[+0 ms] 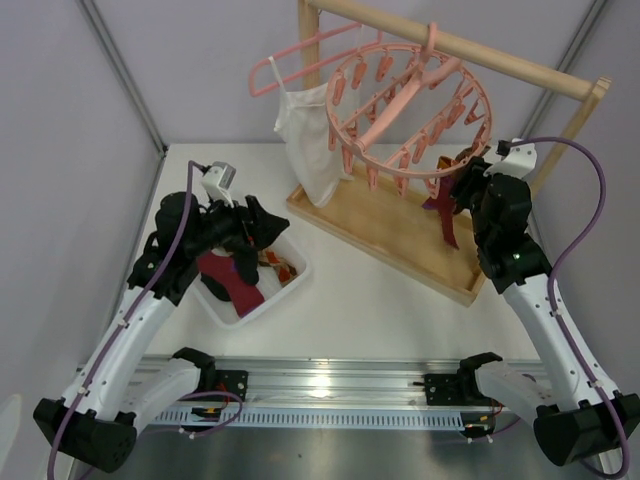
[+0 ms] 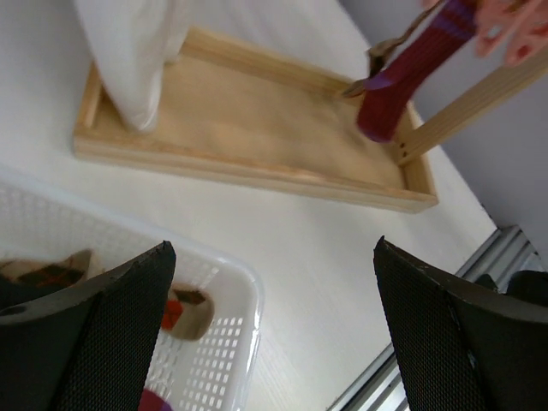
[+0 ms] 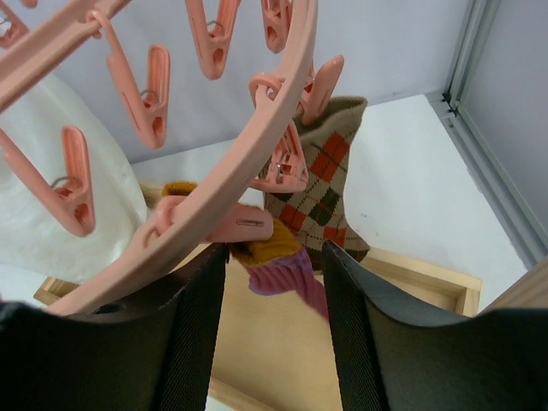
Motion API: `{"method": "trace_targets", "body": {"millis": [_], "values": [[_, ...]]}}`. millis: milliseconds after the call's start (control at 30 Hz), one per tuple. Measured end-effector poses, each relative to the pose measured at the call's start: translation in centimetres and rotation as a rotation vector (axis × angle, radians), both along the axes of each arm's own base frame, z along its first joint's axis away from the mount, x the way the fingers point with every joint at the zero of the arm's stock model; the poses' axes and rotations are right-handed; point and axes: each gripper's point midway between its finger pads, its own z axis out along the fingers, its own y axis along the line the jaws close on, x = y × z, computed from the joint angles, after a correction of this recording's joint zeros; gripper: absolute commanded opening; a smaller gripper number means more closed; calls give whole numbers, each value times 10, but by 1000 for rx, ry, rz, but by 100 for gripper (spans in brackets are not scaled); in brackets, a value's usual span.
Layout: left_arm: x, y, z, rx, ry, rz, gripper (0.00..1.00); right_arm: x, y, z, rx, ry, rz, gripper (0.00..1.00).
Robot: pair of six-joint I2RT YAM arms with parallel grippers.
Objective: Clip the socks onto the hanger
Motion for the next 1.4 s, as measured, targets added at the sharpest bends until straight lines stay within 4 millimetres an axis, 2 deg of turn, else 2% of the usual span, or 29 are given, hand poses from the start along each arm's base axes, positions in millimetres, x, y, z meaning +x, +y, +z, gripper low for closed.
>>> {"method": "trace_targets", "body": {"millis": [267, 367, 467, 633, 767, 967, 1167, 1400], "values": [[-15, -51, 72, -71, -241, -210, 100, -1, 1, 3, 32, -8, 7, 53], [-10, -73, 104, -88, -327, -274, 100, -2, 3, 3, 44, -5, 15, 53], [1, -91, 120, -88, -378, -311, 99, -3, 5, 1, 46, 3, 26, 53], [31, -113, 126, -64, -416, -336, 100, -7, 8, 4, 54, 1, 53, 54], [54, -125, 123, -29, -440, -347, 100, -13, 11, 16, 67, -25, 77, 54], [77, -142, 127, -3, -475, -381, 99, -16, 15, 24, 71, -33, 102, 54], [78, -155, 125, -2, -475, -426, 100, -21, 19, 25, 67, -16, 133, 55], [57, -176, 120, -7, -458, -491, 99, -40, 24, 35, 75, -17, 191, 55]]}}
